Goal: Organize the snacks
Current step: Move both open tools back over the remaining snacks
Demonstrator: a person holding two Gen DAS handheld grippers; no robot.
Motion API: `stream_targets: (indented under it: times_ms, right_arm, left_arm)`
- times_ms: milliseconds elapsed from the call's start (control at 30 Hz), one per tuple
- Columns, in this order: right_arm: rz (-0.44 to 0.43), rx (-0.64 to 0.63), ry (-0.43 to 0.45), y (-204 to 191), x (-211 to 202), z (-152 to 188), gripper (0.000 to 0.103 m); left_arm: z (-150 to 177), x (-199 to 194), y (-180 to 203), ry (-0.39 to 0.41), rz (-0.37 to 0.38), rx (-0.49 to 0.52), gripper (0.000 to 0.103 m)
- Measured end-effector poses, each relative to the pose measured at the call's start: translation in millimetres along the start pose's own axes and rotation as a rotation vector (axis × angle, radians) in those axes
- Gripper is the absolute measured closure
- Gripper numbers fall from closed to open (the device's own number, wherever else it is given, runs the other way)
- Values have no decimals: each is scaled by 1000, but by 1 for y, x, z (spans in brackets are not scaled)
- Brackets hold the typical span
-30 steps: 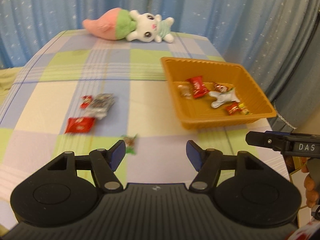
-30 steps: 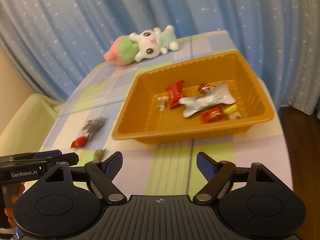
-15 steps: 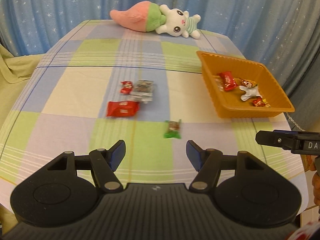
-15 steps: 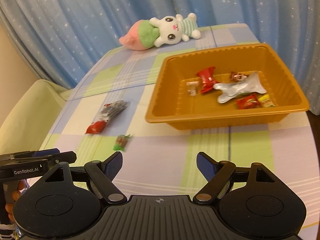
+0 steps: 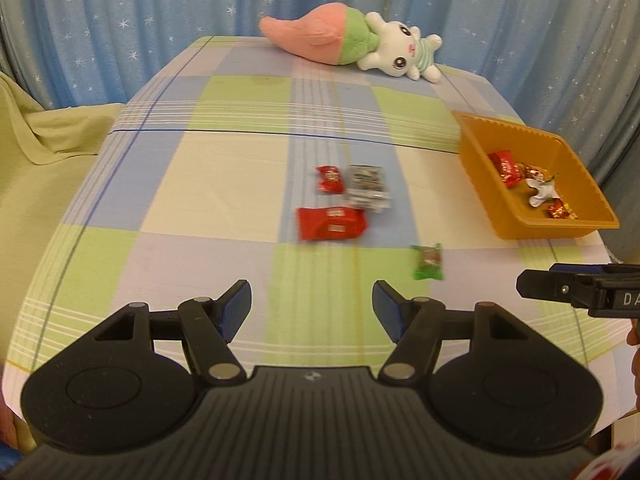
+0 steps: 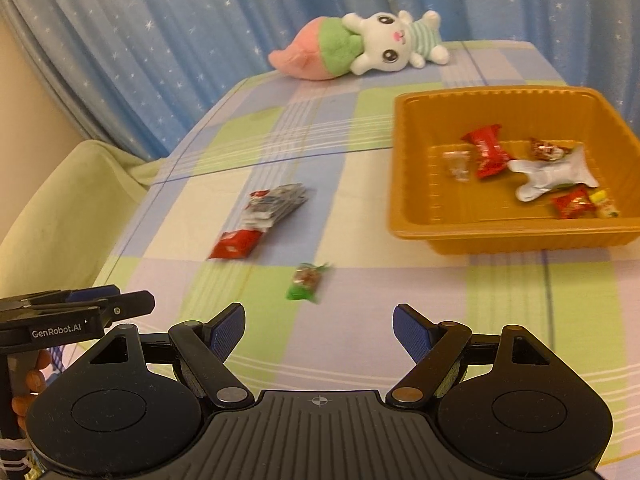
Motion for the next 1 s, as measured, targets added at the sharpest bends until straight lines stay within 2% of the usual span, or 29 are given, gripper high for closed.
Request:
stream_targets:
  times_ms: [467, 867, 1000]
  right_arm:
    - [5, 24, 3, -43, 45, -16, 22]
    - [36, 34, 43, -60, 84, -59, 23]
    - [45, 34, 38, -63, 97, -70, 27]
  left_arm:
    - [-23, 16, -61, 0, -17, 5, 39]
    - [-57, 47, -80, -11, 17, 50, 39]
    - [-70, 58, -83, -15, 23, 59, 39]
Point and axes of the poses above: each gripper's, at about its wrist camera, not at the fingertips, and x roughly the way its jaws point, y to its right, z to its underside, the point moved 1 cm from there along x, roughly the way its jaws point, and after that the axes turned 4 degrees about -y, right-handed, at the moved point
